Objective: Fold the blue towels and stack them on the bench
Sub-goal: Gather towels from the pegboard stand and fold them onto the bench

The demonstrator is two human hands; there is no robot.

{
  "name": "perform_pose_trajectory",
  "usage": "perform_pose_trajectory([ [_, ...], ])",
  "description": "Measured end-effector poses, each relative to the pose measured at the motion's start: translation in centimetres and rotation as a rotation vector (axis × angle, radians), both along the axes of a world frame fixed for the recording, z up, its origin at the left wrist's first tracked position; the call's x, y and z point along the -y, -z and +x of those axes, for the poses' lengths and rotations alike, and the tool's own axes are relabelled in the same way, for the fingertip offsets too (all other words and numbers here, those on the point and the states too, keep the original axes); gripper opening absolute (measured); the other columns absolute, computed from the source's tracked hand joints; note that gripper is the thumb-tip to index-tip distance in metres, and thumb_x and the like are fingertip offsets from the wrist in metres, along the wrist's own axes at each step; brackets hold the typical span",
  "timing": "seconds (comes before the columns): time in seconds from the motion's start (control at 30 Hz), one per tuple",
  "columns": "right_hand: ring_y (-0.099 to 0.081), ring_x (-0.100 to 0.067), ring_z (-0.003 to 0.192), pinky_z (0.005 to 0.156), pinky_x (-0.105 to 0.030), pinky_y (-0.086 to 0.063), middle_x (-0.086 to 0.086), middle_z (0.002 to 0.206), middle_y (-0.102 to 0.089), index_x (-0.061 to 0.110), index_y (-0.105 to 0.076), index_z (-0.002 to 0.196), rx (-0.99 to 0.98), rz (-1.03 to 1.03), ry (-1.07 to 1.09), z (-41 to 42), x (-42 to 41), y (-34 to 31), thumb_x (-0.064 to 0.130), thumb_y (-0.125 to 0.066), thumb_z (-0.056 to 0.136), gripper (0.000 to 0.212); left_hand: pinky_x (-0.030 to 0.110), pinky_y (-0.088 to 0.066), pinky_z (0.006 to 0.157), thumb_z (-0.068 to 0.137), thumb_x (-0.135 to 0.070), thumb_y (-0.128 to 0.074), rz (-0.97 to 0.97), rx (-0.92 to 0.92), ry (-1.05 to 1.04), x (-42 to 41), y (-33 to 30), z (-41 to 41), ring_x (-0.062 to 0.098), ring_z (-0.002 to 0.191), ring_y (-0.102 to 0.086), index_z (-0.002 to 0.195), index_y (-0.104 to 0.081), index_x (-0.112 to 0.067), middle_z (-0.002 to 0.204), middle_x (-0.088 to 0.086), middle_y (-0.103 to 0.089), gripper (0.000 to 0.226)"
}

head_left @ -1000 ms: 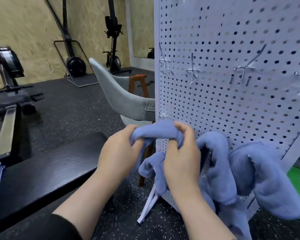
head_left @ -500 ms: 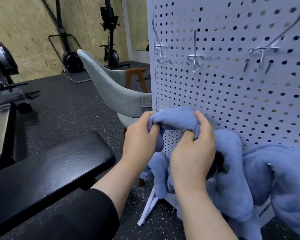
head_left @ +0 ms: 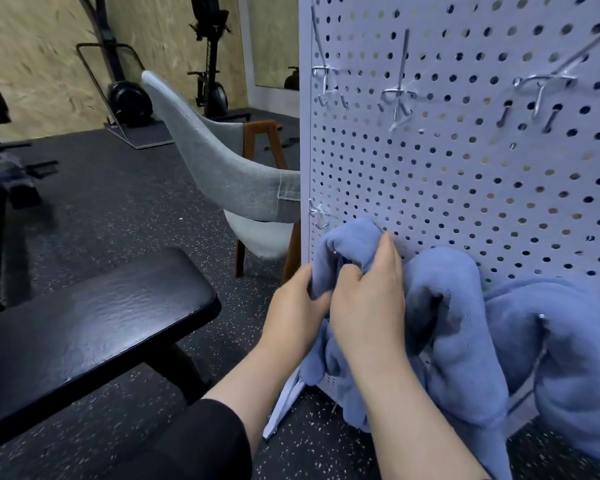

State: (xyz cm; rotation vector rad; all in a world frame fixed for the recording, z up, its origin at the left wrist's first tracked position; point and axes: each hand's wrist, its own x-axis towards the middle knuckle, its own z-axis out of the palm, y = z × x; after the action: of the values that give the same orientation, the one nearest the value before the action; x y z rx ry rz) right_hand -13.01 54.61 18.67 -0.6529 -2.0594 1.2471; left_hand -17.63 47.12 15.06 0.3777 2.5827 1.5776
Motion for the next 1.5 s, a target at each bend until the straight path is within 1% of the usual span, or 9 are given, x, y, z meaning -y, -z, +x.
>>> perform_pose_trajectory([
  [0.17, -0.023, -0.018, 0.153, 0.124, -0.039, -0.022, -0.004, 0.166, -0.028, 0.012, -0.023, 0.16, -0.008, 0.025, -0.001, 0.9, 0.6, -1.1, 0.018, -0.048, 0.091, 0.074, 0.03, -0.035, 0.063, 0.059, -0.057, -0.04, -0.063, 0.001, 0.064, 1.0, 1.3, 1.5, 0.012, 0.069, -0.038, 0.094, -0.053, -0.013, 0.08, 0.014, -0.062, 0.057],
  [0.23, -0.021, -0.017, 0.154, 0.125, -0.04, -0.02, -0.003, 0.167, -0.026, 0.013, -0.021, 0.161, -0.039, 0.087, 0.002, 1.3, 1.1, -1.6, 0.018, -0.054, 0.093, 0.075, 0.033, -0.045, 0.073, 0.065, -0.052, -0.046, -0.015, 0.025, 0.11, 2.1, 1.6, 1.8, 0.01, 0.076, -0.053, 0.113, -0.06, -0.026, 0.088, 0.004, -0.069, 0.057],
  [0.3, -0.024, -0.018, 0.153, 0.125, -0.045, -0.022, -0.005, 0.166, -0.03, 0.012, -0.025, 0.159, -0.094, 0.163, 0.005, 1.7, 1.8, -2.1, 0.026, -0.055, 0.095, 0.073, 0.034, -0.052, 0.091, 0.081, -0.04, -0.055, -0.019, -0.01, 0.111, 3.9, 1.4, 1.9, 0.006, 0.104, -0.064, 0.133, -0.054, -0.041, 0.114, -0.016, -0.07, 0.052],
  [0.4, -0.03, -0.019, 0.151, 0.124, -0.047, -0.023, -0.006, 0.162, -0.037, 0.009, -0.037, 0.155, -0.24, 0.234, -0.044, 2.4, 4.0, -3.2, 0.04, -0.045, 0.091, 0.071, 0.014, -0.042, 0.098, 0.096, -0.027, -0.058, -0.063, -0.09, 0.031, 7.6, -0.3, 2.1, -0.003, 0.123, -0.054, 0.142, -0.051, -0.036, 0.133, -0.024, -0.06, 0.047],
  [0.63, -0.044, 0.003, 0.128, 0.107, 0.001, -0.021, 0.002, 0.14, -0.058, 0.012, -0.061, 0.135, -0.336, 0.27, -0.377, 2.9, 13.1, -3.9, 0.019, -0.055, 0.099, 0.038, 0.021, -0.035, 0.101, 0.103, -0.036, -0.052, -0.263, -0.231, -0.222, 21.3, -6.0, 5.9, 0.006, 0.132, -0.047, 0.141, -0.054, -0.031, 0.142, -0.015, -0.055, 0.039],
  [0.83, -0.057, -0.008, 0.122, 0.111, -0.036, -0.043, 0.008, 0.131, -0.065, 0.021, -0.07, 0.124, -0.138, 0.306, -0.791, 4.7, 25.0, -2.0, 0.018, -0.059, 0.099, 0.028, 0.031, -0.041, 0.106, 0.103, -0.033, -0.05, -0.447, -0.241, -0.481, 36.0, -6.7, 12.7, 0.011, 0.127, -0.052, 0.131, -0.061, -0.024, 0.134, -0.008, -0.061, 0.031],
  [1.07, -0.058, 0.005, 0.102, 0.094, -0.018, -0.044, 0.022, 0.11, -0.065, 0.03, -0.069, 0.116, 0.034, 0.483, -1.179, 9.6, 36.4, 2.1, 0.022, -0.06, 0.099, 0.02, 0.039, -0.048, 0.093, 0.102, -0.031, -0.049, -0.606, 0.01, -0.642, 48.9, -1.0, 19.2, 0.023, 0.117, -0.057, 0.123, -0.065, -0.023, 0.125, -0.001, -0.065, 0.028],
  [1.33, -0.042, -0.011, 0.141, 0.11, -0.021, -0.029, 0.007, 0.154, -0.047, 0.018, -0.047, 0.15, 0.163, 0.699, -1.371, 10.9, 49.6, 8.5, 0.029, -0.053, 0.104, 0.048, 0.038, -0.048, 0.092, 0.1, -0.022, -0.048, -0.652, 0.174, -0.72, 58.1, 3.8, 22.3, 0.026, 0.116, -0.058, 0.13, -0.062, -0.023, 0.124, 0.003, -0.063, 0.033],
  [1.5, -0.041, -0.028, 0.138, 0.11, -0.037, -0.034, -0.009, 0.145, -0.046, 0.006, -0.041, 0.144, 0.182, 0.894, -1.346, 7.3, 57.7, 11.6, 0.036, -0.061, 0.099, 0.058, 0.037, -0.049, 0.093, 0.102, -0.025, -0.049, -0.617, 0.209, -0.742, 60.7, 5.6, 22.6, 0.023, 0.115, -0.058, 0.13, -0.061, -0.023, 0.126, 0.002, -0.063, 0.03],
])
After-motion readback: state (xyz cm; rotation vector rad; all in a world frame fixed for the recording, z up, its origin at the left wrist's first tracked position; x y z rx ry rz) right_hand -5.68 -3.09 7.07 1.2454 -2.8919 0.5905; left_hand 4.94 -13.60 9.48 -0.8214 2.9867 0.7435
